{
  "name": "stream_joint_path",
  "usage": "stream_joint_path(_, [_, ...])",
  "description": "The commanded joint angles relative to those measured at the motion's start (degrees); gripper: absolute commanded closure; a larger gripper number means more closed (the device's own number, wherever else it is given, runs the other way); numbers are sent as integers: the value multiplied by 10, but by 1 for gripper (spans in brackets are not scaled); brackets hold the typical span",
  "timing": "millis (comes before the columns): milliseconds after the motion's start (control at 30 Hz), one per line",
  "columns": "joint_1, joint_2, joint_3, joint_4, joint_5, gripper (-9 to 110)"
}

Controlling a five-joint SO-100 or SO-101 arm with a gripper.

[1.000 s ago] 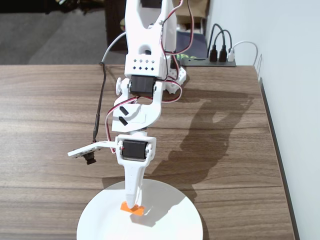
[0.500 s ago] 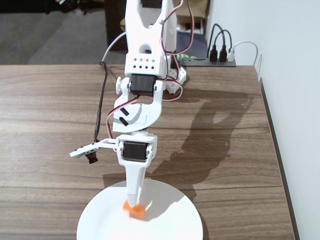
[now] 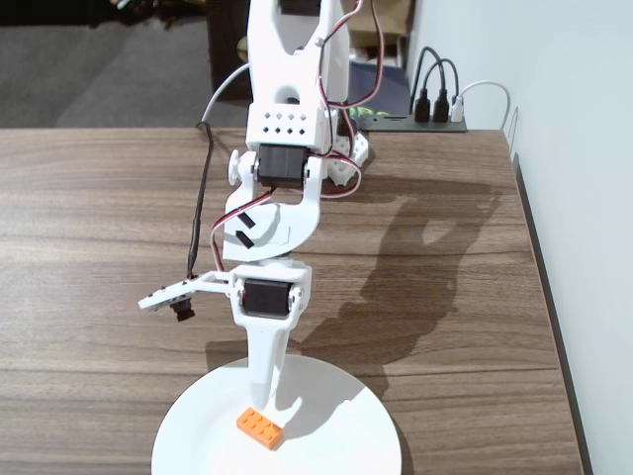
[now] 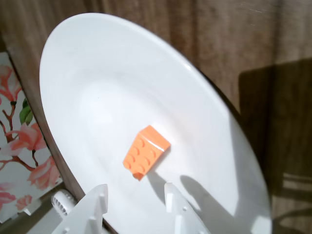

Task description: Grasp a lego block and put it on the plate.

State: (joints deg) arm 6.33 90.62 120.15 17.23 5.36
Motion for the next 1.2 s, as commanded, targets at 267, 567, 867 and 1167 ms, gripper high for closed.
stream_joint_path(267, [0,204,44,114,29,87])
stream_joint_path(567, [-4,324,134,177,52,99])
stream_joint_path(867, [-24,396,213,231,100,101])
stream_joint_path(1167, [-67,498,272,274,65,101])
